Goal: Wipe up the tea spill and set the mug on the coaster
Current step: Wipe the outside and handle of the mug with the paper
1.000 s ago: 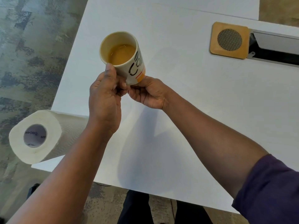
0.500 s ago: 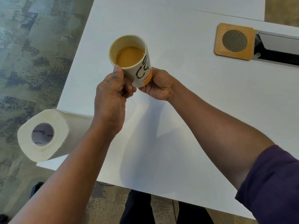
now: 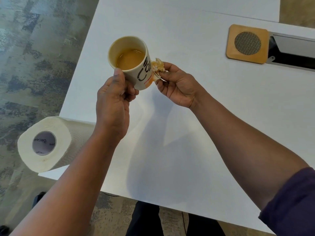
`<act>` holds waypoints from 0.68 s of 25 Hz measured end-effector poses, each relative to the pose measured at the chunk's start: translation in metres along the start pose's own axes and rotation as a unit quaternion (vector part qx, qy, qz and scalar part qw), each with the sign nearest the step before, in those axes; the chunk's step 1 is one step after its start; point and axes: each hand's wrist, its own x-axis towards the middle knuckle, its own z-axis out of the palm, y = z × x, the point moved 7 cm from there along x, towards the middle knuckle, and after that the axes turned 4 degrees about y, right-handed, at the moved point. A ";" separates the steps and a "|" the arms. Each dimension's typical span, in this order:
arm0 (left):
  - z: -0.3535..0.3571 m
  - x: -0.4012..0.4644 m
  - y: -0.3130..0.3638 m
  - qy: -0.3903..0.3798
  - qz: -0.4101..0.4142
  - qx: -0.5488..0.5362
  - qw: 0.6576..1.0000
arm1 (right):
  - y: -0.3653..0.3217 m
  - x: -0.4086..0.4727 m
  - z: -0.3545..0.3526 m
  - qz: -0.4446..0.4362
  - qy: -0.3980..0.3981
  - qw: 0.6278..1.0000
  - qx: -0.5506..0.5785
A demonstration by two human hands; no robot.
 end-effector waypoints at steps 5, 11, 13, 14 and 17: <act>0.002 0.006 0.003 -0.001 0.015 0.000 1.000 | 0.025 -0.014 0.001 0.007 -0.011 1.000 0.017; 0.004 0.008 0.006 0.003 0.020 -0.012 1.000 | 0.042 -0.024 -0.003 0.036 -0.021 0.998 0.044; 0.005 0.007 0.008 0.003 0.022 -0.012 1.000 | 0.041 -0.023 -0.010 0.032 0.007 0.999 0.043; 0.005 0.007 0.008 0.005 0.022 -0.012 1.000 | 0.039 -0.022 -0.013 0.027 0.024 0.999 0.041; 0.007 0.006 0.009 0.005 0.022 -0.015 1.000 | 0.033 -0.019 -0.020 -0.002 0.068 0.996 0.051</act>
